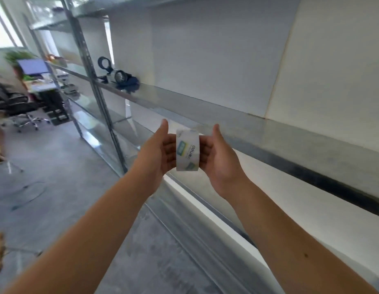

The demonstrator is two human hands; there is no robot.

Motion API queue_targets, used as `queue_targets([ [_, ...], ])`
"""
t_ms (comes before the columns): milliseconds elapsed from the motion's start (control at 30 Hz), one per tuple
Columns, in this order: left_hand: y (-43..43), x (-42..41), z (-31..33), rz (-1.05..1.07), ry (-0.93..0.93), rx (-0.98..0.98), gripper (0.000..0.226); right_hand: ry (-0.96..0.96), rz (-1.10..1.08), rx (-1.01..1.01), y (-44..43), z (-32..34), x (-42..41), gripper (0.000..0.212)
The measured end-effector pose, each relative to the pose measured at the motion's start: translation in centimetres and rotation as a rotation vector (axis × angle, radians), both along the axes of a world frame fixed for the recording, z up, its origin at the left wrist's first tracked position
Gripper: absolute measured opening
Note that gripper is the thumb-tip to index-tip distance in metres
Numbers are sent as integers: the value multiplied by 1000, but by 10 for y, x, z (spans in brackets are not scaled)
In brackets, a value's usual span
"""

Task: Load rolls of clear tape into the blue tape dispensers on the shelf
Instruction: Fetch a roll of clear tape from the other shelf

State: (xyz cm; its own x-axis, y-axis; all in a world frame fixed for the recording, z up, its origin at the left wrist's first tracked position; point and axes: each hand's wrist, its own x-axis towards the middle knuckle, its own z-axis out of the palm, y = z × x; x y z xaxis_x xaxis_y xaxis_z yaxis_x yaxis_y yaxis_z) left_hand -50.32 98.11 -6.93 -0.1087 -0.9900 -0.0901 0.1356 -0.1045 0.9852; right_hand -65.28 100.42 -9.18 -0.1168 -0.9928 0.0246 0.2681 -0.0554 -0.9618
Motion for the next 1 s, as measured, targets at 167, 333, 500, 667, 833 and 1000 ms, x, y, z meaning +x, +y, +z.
queue_targets([
  [167, -12, 93, 2, 187, 50, -5, 72, 21, 196, -8, -37, 4, 92, 67],
  [333, -21, 190, 7, 326, 80, -28, 69, 53, 331, -39, -65, 12, 192, 67],
  [500, -33, 279, 8, 446, 111, -43, 66, 73, 449, -69, -95, 15, 283, 64],
  [667, -44, 339, 11, 518, 77, -74, 56, 95, 517, -71, -122, 14, 352, 64],
  [833, -66, 375, 12, 527, 19, -98, 49, 113, 534, -102, -151, 13, 392, 64],
  [1000, -105, 401, 6, 543, -1, -74, 48, 147, 550, -117, -189, 4, 420, 62],
])
